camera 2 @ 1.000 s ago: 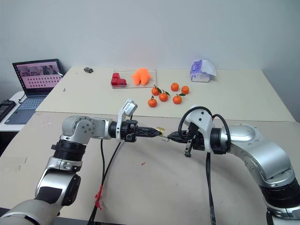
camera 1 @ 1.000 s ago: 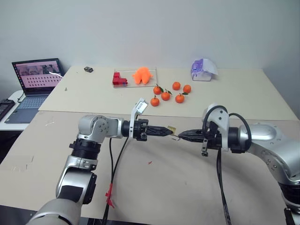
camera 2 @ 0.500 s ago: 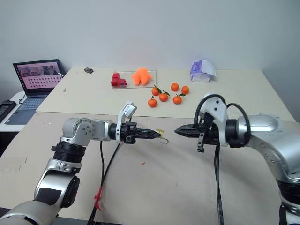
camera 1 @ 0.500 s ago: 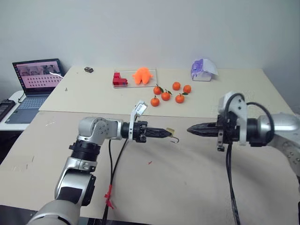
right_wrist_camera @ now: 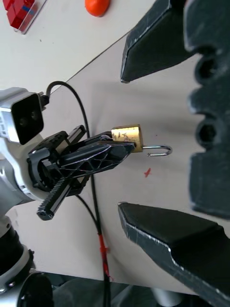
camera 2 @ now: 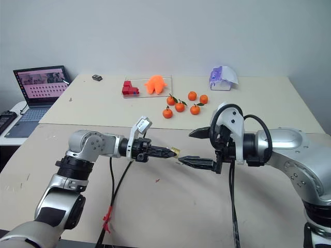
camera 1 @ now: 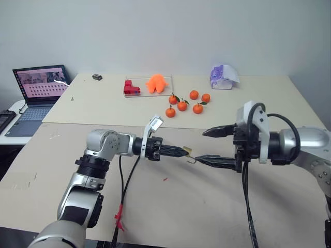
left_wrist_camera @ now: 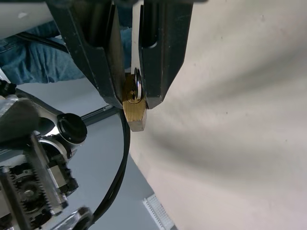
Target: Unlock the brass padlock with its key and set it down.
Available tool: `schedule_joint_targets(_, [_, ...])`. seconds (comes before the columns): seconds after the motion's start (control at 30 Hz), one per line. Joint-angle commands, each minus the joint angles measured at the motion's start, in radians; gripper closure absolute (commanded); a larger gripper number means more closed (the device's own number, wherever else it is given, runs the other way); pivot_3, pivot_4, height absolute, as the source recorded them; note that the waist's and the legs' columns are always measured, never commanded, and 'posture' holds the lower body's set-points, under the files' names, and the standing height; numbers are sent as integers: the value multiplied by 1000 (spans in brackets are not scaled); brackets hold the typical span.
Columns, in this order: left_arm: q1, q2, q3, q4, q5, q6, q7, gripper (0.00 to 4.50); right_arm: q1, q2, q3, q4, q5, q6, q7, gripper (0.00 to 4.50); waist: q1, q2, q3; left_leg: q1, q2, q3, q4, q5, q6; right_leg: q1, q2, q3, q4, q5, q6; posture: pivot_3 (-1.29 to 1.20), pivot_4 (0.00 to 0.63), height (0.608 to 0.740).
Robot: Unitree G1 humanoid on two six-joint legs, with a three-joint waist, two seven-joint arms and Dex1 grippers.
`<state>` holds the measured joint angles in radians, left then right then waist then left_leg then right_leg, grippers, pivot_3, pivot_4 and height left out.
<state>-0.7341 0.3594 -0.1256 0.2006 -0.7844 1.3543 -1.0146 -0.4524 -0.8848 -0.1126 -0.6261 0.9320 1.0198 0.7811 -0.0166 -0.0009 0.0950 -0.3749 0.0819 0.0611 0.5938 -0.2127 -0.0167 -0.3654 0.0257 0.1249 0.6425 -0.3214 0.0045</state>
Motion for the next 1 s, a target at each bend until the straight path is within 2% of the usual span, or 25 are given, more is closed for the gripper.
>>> schedule_joint_targets(0.03, [19, -30, 7, -8, 8, 64, 83, 4498, -18, 18, -49, -34, 59, 11, -62, 7, 2, 0, 0, 0, 0, 0, 0, 0, 0, 0, 0, 0, 0, 0, 0, 0, 150, 697])
schedule_joint_targets(0.43, [74, -257, 150, 50, 67, 115, 409, 4498, 5, 23, -94, -57, 196, 28, -182, 7, -2, 0, 0, -1, 0, 0, 0, 0, 0, 0, 0, 0, 0, 0, 0, 0, 150, 697])
schedule_joint_targets(0.57, [69, -276, 152, 136, 119, 78, 460, 4498, -19, 17, -90, -41, 214, 18, -191, 7, -4, 0, 0, 6, 0, 0, -2, 0, 0, 7, 0, 1, -2, 0, 0, 0, 150, 697])
schedule_joint_targets(0.9, [86, -284, 173, 176, 146, 86, 506, 4498, -25, 11, -79, -37, 227, 18, -213, 7, -2, 0, 0, 6, -1, 0, -2, 0, -1, 9, 0, 1, -3, -1, 1, 0, 150, 697])
schedule_joint_targets(0.93, [88, -278, 179, 174, 147, 91, 509, 3471, -23, 10, -77, -39, 225, 17, -214, 0, -4, 0, 0, 7, -1, 0, -2, 0, -1, 9, 0, 0, -3, -1, 1, 0, 150, 697])
schedule_joint_targets(1.0, [92, -262, 195, 170, 143, 109, 512, 2839, -21, 8, -70, -41, 215, 14, -213, 0, -6, 0, 0, 7, 0, 0, -2, 0, -1, 9, 0, 0, -2, -1, 1, 0, 150, 697])
